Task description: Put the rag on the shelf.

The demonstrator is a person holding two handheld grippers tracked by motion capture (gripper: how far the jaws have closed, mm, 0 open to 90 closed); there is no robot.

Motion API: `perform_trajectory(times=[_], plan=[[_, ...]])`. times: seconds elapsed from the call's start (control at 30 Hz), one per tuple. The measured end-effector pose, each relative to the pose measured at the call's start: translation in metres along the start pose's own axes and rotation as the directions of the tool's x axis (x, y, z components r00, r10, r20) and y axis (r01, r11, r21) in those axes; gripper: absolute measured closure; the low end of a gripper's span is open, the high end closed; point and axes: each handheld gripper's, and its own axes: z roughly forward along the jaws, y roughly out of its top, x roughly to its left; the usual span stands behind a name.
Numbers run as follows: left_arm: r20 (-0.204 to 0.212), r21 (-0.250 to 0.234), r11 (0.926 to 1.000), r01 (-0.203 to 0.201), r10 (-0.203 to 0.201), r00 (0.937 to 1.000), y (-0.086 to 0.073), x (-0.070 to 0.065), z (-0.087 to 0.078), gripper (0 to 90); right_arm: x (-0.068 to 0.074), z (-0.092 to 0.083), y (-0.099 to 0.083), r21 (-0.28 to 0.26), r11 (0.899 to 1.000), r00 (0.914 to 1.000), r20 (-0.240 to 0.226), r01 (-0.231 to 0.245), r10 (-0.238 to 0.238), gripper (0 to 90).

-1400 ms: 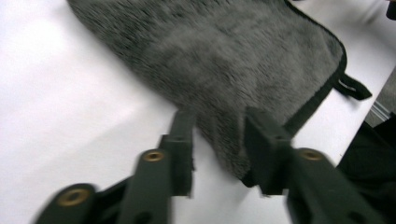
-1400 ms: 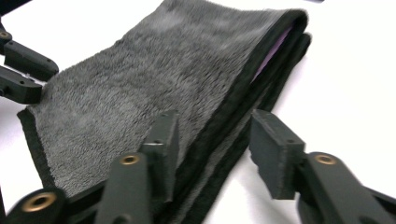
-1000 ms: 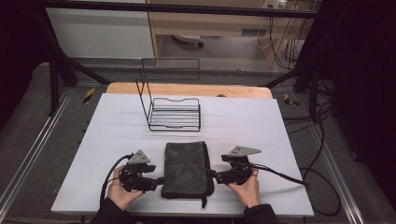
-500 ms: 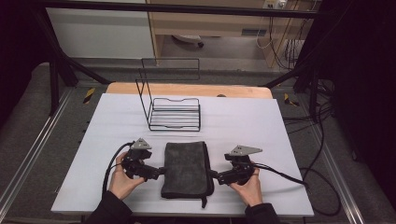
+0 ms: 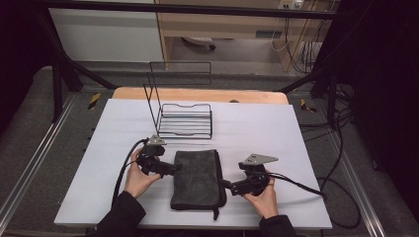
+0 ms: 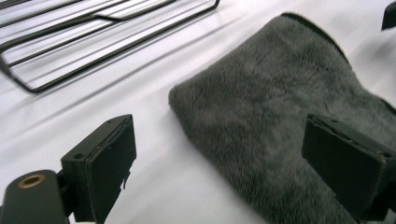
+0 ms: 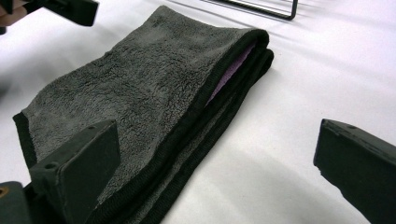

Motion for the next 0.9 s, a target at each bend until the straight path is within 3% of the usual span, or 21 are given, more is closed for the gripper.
perform_trajectory(times=[0.27, 0.53, 0.9], plan=[[-0.030, 0.002, 0.9984, 0.056, -0.056, 0.9980, 0.004, 0.012, 0.017, 15.9, 0.000, 0.000, 0.000, 0.007, 1.000, 1.0000, 0.000, -0.003, 0.003, 1.4], [-0.028, 0.024, 0.9939, 0.108, -0.107, 0.9939, -0.001, 0.017, 0.031, 41.2, 0.000, 0.003, -0.001, 0.021, 1.000, 1.0000, 0.003, 0.002, -0.002, 3.7], [-0.024, 0.029, 0.9880, 0.152, -0.151, 0.9882, -0.003, 0.018, 0.044, 61.0, -0.001, 0.003, -0.001, 0.018, 1.000, 0.9999, 0.010, 0.000, 0.000, 7.2]])
